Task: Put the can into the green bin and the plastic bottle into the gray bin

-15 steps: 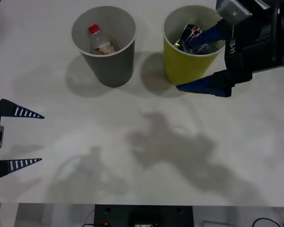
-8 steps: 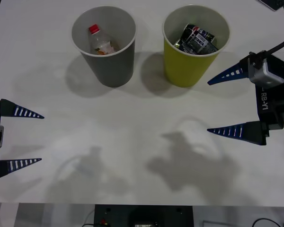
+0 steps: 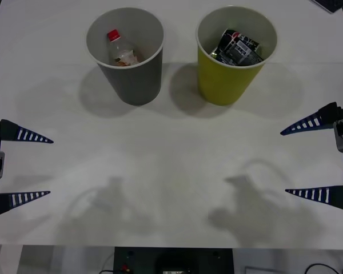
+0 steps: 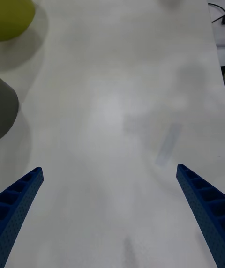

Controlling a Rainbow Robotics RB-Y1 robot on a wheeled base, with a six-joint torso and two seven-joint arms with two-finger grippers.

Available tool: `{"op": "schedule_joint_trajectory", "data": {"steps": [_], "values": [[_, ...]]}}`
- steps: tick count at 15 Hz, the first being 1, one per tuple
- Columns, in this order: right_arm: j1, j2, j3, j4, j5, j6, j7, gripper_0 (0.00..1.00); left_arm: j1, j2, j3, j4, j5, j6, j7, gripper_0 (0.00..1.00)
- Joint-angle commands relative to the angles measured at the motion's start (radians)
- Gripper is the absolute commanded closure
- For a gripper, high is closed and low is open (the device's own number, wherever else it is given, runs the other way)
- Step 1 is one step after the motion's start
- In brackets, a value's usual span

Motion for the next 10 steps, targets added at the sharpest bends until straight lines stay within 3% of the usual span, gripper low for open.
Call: {"op": "schedule_joint_trajectory", "data": {"steps": [1,4,10], "values": [[0.055,0.023,-0.032,0.036,-0.01,0.0,0.078,0.0,0.0,0.0,0.0,0.0,0.0,0.0,0.0,0.02],[0.066,0.037,-0.041,0.077,-0.027,0.0,0.139,0.0,0.0,0.0,0.0,0.0,0.0,0.0,0.0,0.02],[0.066,0.037,-0.041,0.099,-0.041,0.0,0.147,0.0,0.0,0.0,0.0,0.0,0.0,0.0,0.0,0.02]]}}
